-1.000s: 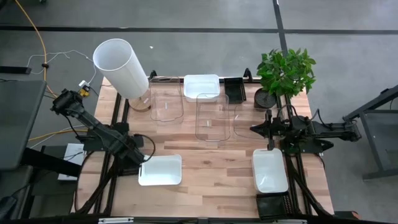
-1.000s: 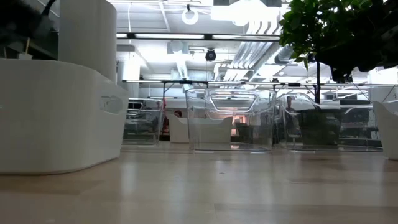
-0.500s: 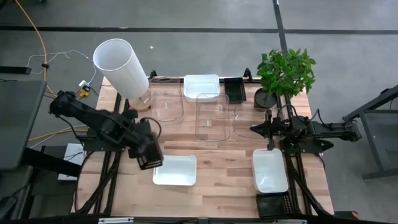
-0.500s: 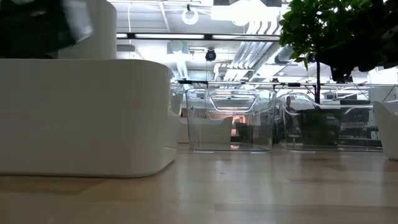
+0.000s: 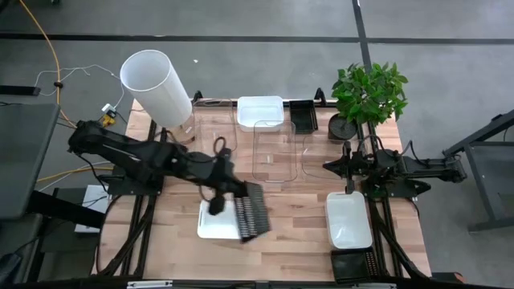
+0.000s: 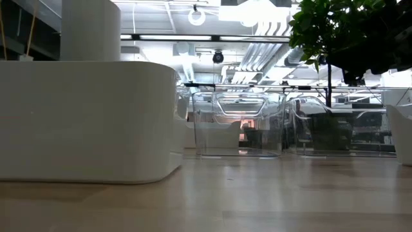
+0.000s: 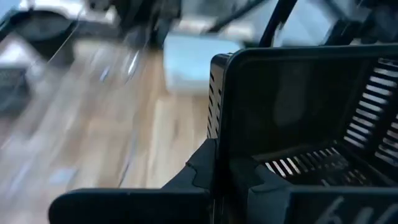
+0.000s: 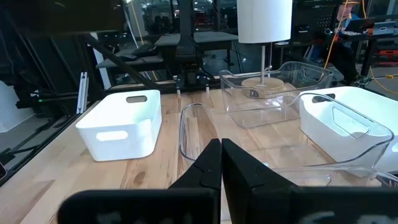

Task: Stack baskets by color
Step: Stack the bottom left black bin on top of the bottom right black bin

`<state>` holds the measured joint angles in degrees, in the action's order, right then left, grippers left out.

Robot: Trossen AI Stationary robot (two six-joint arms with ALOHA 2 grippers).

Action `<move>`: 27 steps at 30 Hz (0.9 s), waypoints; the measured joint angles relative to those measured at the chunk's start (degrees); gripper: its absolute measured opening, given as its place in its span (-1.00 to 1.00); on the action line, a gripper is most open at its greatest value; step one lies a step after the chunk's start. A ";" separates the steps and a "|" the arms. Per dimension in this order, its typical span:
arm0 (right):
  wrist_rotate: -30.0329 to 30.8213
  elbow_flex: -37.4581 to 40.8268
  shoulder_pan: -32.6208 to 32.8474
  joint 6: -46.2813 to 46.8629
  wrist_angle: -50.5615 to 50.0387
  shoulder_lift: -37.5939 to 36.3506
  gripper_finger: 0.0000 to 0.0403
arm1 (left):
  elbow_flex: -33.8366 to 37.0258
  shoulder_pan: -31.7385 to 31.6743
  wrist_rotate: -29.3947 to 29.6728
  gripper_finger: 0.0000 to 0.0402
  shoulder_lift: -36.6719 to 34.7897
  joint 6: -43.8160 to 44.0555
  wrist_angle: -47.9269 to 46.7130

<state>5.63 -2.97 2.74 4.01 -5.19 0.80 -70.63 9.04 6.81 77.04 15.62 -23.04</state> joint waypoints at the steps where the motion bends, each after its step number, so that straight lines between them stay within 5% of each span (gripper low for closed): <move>1: 0.00 0.01 0.01 0.01 0.01 0.07 -1.00 | 1.01 -0.42 -0.78 -1.00 1.39 0.61 3.58; 14: -0.04 -0.01 -0.01 0.00 -0.02 0.98 -1.00 | 1.17 2.01 -11.53 -1.00 28.89 19.77 46.94; 23: -0.02 0.00 0.00 0.00 0.00 1.09 -1.00 | -6.82 2.82 -12.26 -1.00 32.97 14.61 41.51; 27: -0.02 0.00 0.01 0.00 0.00 1.09 -1.00 | -6.76 3.50 1.38 -1.00 29.80 7.76 29.91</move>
<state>5.61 -2.97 2.74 4.01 -5.19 1.89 -77.38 12.54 8.19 106.85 23.39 6.87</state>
